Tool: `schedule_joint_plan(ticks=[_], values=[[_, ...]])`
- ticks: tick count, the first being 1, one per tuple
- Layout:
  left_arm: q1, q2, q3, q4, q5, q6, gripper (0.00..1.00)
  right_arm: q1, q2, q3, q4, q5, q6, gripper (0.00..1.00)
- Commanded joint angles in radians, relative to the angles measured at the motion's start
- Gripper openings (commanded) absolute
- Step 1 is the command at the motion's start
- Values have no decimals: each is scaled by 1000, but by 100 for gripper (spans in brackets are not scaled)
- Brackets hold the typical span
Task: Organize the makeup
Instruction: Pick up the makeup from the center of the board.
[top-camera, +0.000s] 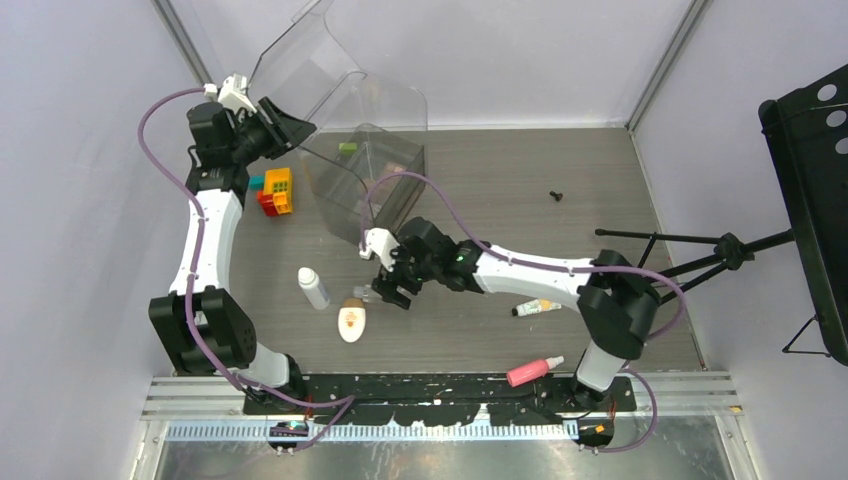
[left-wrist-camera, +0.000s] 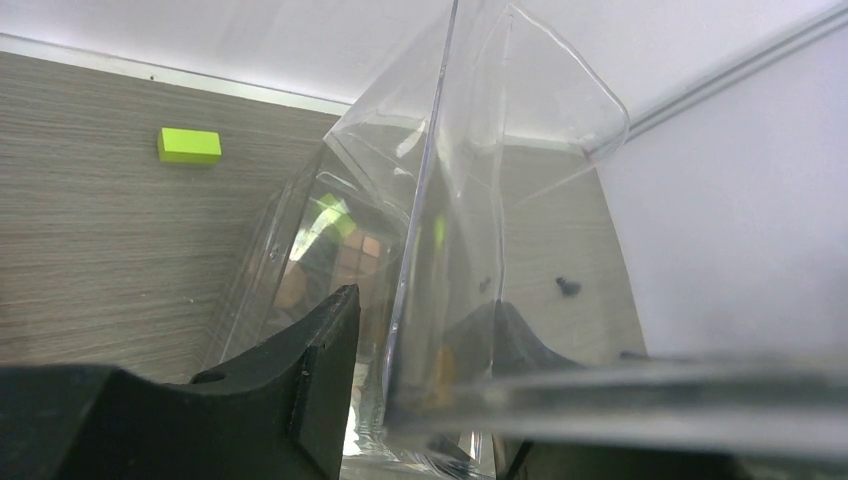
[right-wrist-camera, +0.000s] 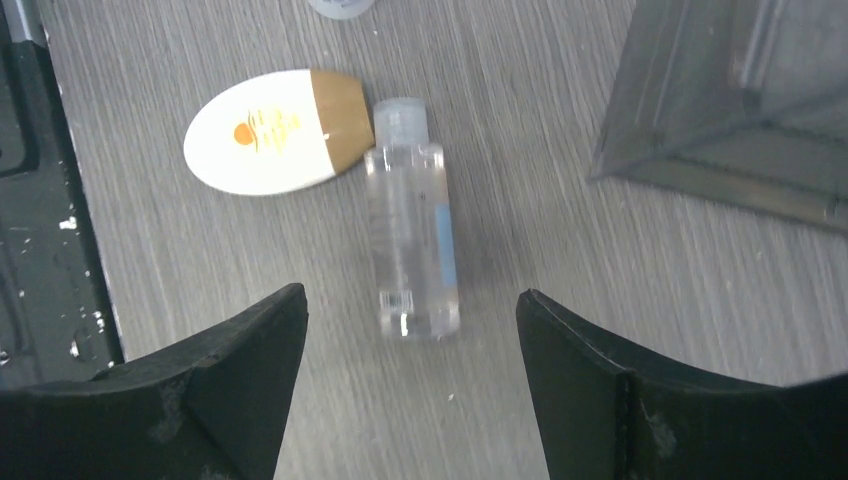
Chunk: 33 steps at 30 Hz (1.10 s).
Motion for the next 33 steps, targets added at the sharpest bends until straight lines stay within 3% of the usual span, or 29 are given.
schedule_joint_plan(ticks=[1, 8, 14, 21, 28, 33], values=[[42, 37, -6, -122, -88, 30, 39, 28, 91, 116, -69, -39, -144, 81], [48, 37, -7, -116, -82, 25, 39, 69, 202, 208, -130, 89, -234, 77], [54, 36, -11, -111, -74, 17, 39, 74, 260, 256, -163, 107, -263, 75], [56, 37, -13, -106, -69, 14, 39, 79, 336, 333, -238, 133, -277, 61], [58, 36, -14, -105, -69, 13, 39, 80, 353, 339, -293, 116, -281, 60], [60, 37, -16, -106, -69, 13, 39, 81, 369, 375, -378, 132, -259, 41]])
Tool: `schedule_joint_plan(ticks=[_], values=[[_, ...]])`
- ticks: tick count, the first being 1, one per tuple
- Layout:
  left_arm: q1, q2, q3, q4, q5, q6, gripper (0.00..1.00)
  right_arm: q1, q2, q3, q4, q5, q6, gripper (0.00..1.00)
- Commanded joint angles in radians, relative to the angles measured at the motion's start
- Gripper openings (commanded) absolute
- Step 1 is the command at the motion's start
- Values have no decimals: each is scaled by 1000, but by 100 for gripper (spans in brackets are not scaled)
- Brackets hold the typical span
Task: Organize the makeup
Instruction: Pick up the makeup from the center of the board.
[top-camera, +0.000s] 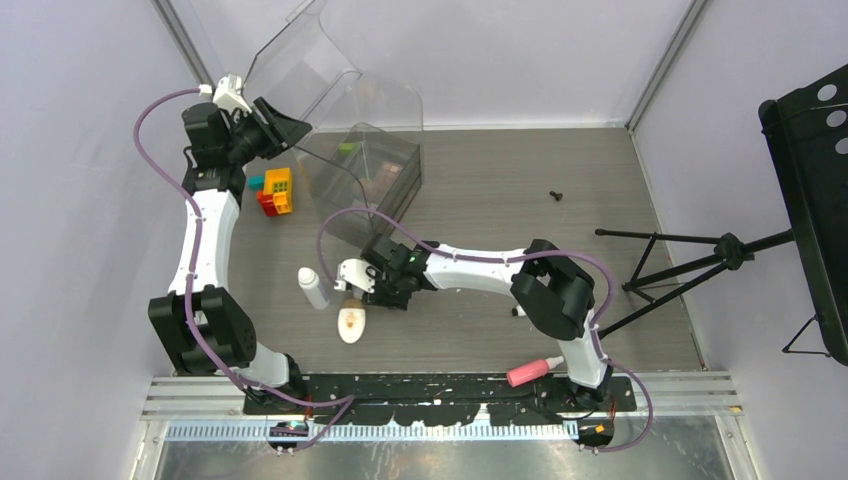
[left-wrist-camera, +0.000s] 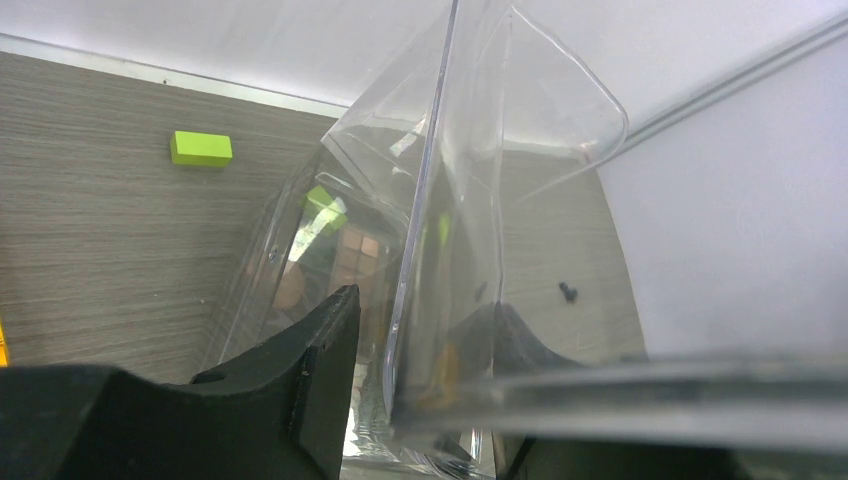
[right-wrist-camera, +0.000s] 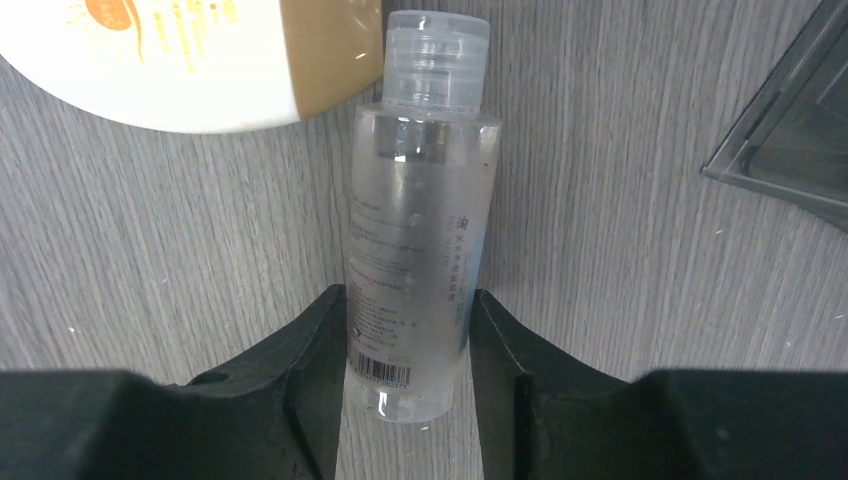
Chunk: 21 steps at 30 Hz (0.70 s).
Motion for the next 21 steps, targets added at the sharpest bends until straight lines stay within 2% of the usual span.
schedule_joint_plan(ticks=[1, 7, 9, 14, 16, 21], values=[[33, 34, -17, -108, -82, 12, 39, 5, 4, 62, -92, 17, 17, 37], [33, 37, -17, -106, -79, 9, 39, 10, -79, -40, -158, 93, 88, 34], [34, 36, -17, -106, -79, 10, 39, 11, -124, -109, -161, 143, 136, 34], [35, 38, -18, -106, -80, 8, 39, 19, -240, -281, -183, 157, 249, 34], [35, 38, -20, -104, -79, 8, 39, 25, -267, -311, -217, 157, 279, 38], [35, 36, -19, -104, -81, 9, 39, 33, -278, -307, -293, 199, 305, 61]])
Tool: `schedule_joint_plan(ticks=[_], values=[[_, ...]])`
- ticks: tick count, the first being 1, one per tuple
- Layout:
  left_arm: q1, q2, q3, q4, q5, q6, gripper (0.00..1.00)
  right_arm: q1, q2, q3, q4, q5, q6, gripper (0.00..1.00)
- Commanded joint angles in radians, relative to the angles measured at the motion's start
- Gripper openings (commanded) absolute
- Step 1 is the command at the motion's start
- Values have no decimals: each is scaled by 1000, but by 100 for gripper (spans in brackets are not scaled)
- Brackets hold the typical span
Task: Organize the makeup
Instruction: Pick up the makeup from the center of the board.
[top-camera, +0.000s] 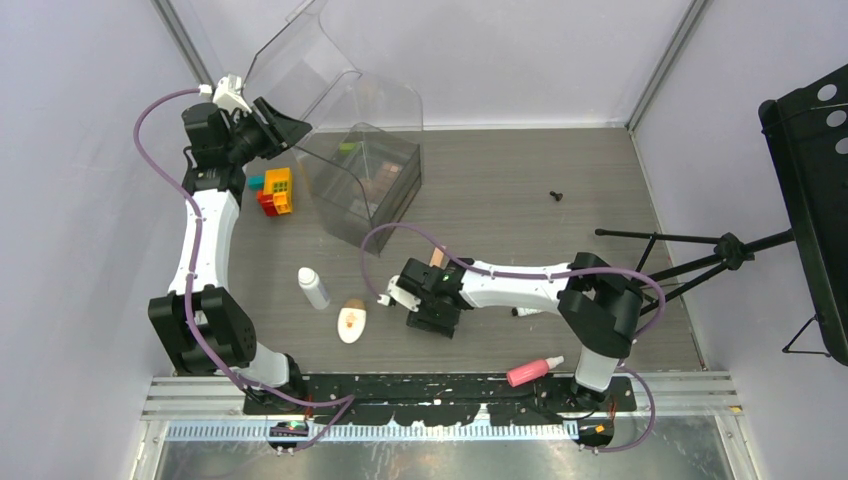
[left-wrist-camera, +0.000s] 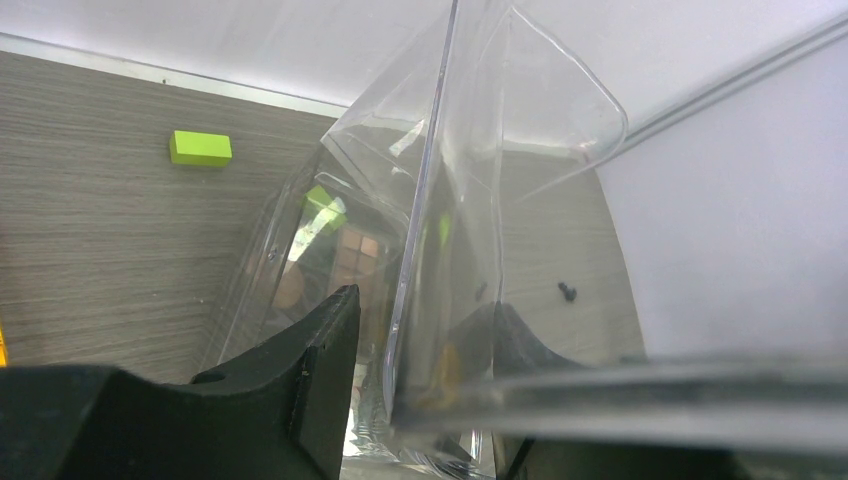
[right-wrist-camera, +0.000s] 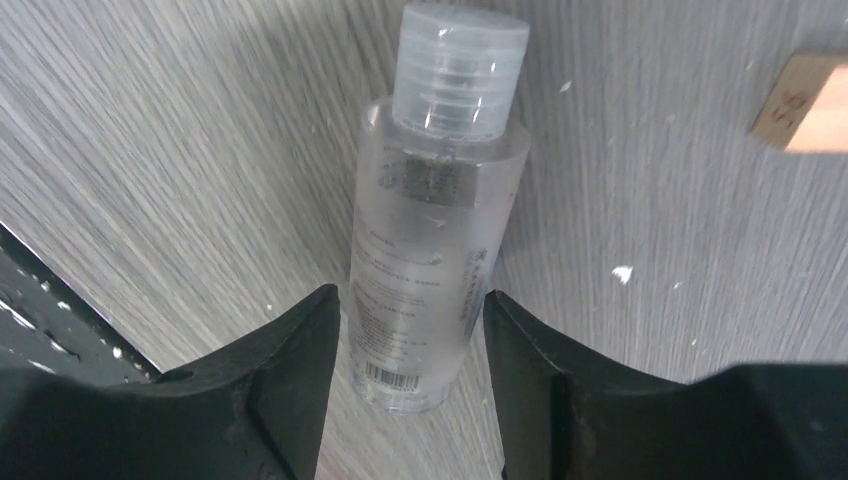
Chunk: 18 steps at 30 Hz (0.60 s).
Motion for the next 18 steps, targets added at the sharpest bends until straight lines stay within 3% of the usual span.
schedule_joint_plan(ticks=[1, 7, 18], values=[[35, 33, -20, -105, -83, 13, 39, 12, -22, -3, -93, 59, 56, 68], [34, 34, -21, -106, -82, 13, 39, 12, 21, 61, -65, 45, 59, 81], [36, 31, -21, -102, -76, 7, 39, 11, 156, 174, 28, 23, 44, 80]])
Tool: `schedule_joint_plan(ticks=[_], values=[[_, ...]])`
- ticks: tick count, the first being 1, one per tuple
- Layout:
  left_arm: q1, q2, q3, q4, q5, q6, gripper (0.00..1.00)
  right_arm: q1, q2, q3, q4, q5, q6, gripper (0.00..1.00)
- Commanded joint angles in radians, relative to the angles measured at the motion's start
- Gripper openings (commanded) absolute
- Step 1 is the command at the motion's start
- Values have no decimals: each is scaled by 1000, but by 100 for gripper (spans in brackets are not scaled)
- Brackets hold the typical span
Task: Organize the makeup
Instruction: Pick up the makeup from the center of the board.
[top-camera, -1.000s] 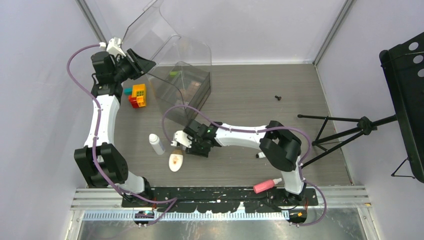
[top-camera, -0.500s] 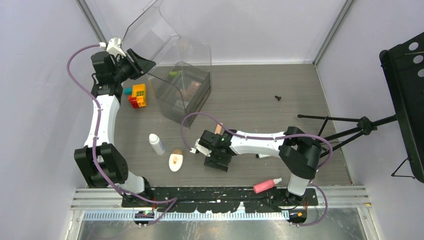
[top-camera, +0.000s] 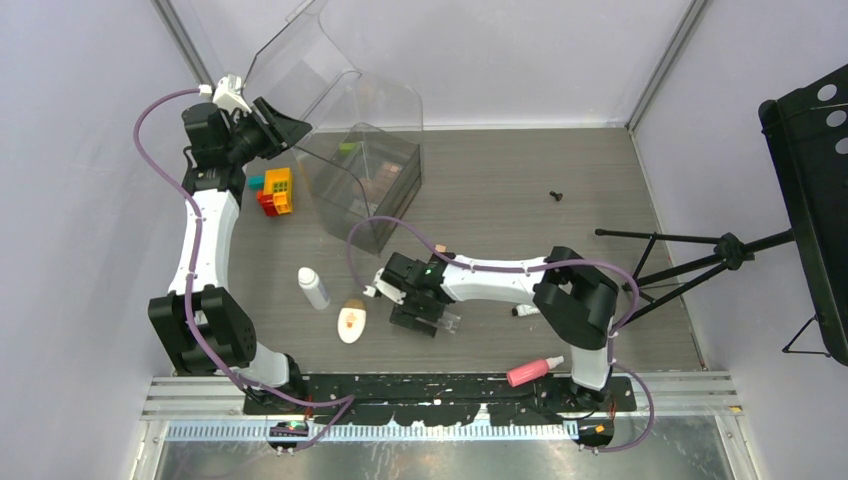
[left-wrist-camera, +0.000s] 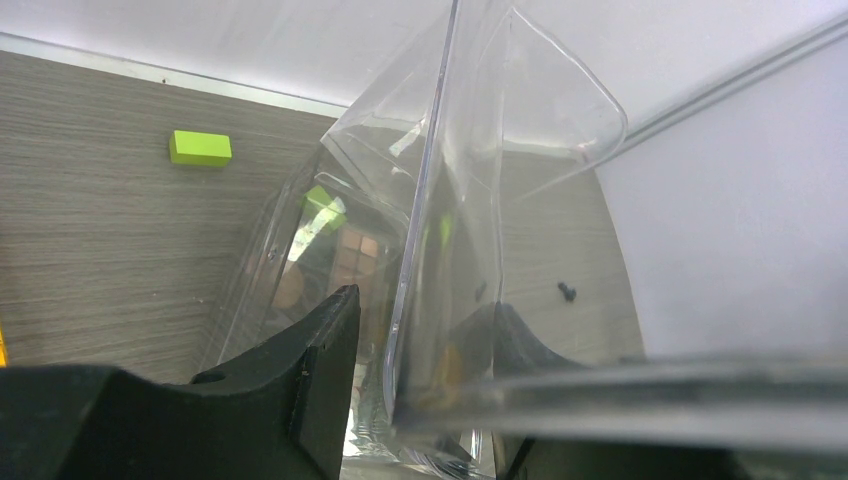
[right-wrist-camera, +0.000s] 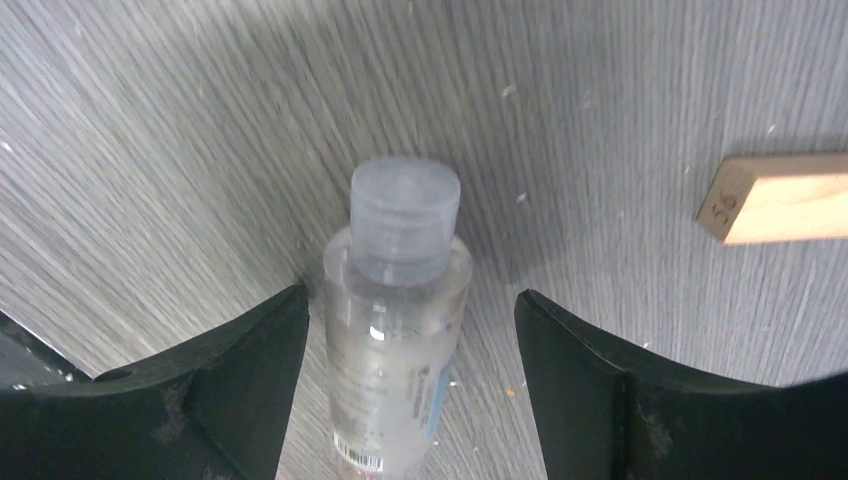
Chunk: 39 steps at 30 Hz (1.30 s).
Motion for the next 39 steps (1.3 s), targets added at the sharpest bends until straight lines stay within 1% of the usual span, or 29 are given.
schedule_joint_plan(ticks=[1, 5, 9, 11, 15, 18, 22, 24, 27, 28, 30, 35, 37, 39], values=[[35, 31, -21, -101, -77, 8, 40, 5, 60, 72, 50, -4, -7, 78], [36, 28, -21, -101, -76, 8, 40, 1, 85, 99, 46, -3, -15, 73], [38, 27, -21, -100, -75, 7, 40, -4, 83, 97, 35, -14, -16, 64], [38, 26, -23, -99, -74, 7, 40, -9, 82, 97, 34, -24, -16, 57], [41, 23, -26, -99, -79, 10, 40, -10, 85, 116, 1, -69, -36, 51], [46, 25, -26, -99, -79, 7, 40, -10, 61, 116, -13, -71, -43, 38], [46, 28, -28, -96, -74, 1, 40, -15, -26, 103, -5, -71, -45, 27], [47, 27, -29, -94, -73, 0, 40, -25, -84, 89, 18, -122, -48, 19], [46, 26, -29, -93, -70, 0, 40, -57, -162, 79, 57, -195, -42, 2], [46, 26, -29, -92, -68, 0, 40, -70, -183, 85, 72, -209, -40, 1], [46, 25, -32, -87, -64, -2, 40, -99, -227, 86, 116, -220, -39, 1], [47, 26, -33, -79, -51, -9, 40, -175, -310, 86, 282, -150, -38, 0], [45, 27, -36, -73, -44, -15, 41, -217, -333, 71, 384, -100, -13, 0], [47, 29, -39, -66, -40, -20, 41, -249, -350, 39, 546, -11, 31, 1]])
